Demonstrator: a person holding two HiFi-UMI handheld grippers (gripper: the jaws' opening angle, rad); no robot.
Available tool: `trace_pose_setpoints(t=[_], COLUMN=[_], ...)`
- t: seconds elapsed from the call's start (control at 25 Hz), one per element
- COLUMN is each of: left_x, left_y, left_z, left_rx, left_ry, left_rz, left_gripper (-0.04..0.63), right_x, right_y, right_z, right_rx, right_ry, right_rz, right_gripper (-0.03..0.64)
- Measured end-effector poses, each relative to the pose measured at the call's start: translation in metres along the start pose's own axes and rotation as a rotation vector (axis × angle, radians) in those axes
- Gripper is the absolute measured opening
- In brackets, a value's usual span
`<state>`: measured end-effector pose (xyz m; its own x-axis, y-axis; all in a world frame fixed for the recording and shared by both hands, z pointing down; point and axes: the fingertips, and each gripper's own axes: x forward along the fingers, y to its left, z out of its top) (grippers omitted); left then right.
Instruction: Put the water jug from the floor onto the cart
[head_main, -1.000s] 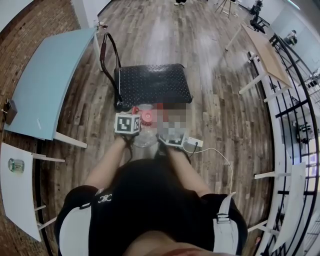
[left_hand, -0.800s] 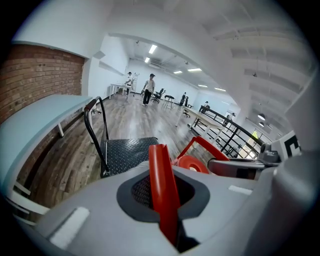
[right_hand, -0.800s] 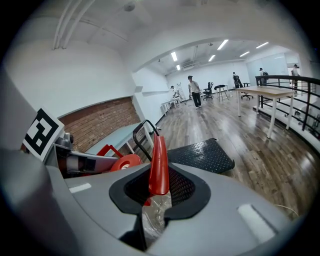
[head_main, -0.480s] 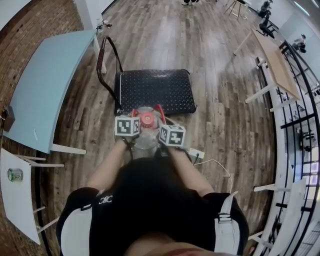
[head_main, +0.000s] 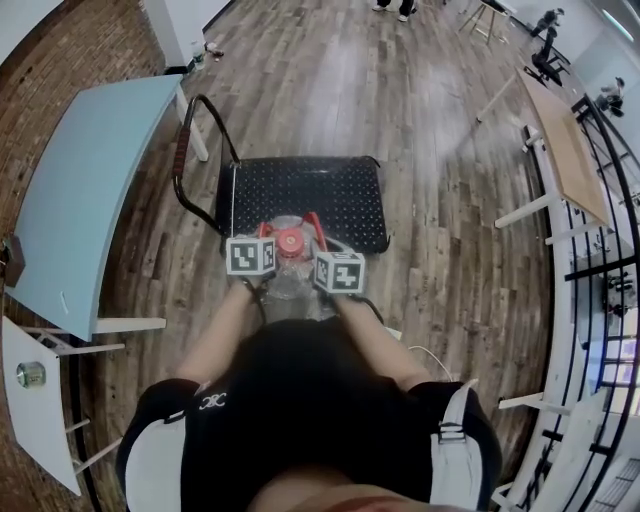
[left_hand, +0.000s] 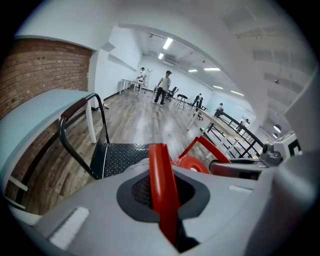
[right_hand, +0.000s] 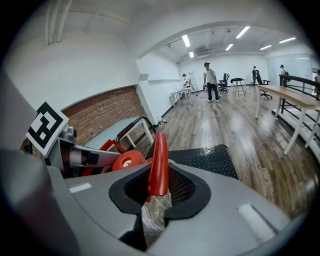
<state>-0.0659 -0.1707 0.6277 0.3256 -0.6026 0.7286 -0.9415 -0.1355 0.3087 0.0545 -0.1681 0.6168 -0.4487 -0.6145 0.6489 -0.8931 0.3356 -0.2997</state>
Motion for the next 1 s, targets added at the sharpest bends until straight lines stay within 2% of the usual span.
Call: trace_pose_setpoints(t=[0.4, 0.6, 1.0], left_x=[0.064, 0.094, 0.161], left_y=[-0.01, -0.009, -0.004], left_z=[0.08, 0.107, 0.16], left_rx=[-0.029, 0.003, 0.033], left_ry=[-0.004, 0.015, 0.078], left_rz=[0.014, 0.012, -0.083], left_gripper=[0.011, 0.012, 0.012], right_x=[0.047, 0.07, 0.121], right_y=[-0.057, -0.081, -0.12], right_z=[0.079, 0.107, 0.145], right_rx=[-0.008, -0.003, 0.057], right_ry=[0.007, 0.002, 0.037], right_rz=[0.015, -0.002, -0.092], right_gripper=[0.084, 0.084, 0.084])
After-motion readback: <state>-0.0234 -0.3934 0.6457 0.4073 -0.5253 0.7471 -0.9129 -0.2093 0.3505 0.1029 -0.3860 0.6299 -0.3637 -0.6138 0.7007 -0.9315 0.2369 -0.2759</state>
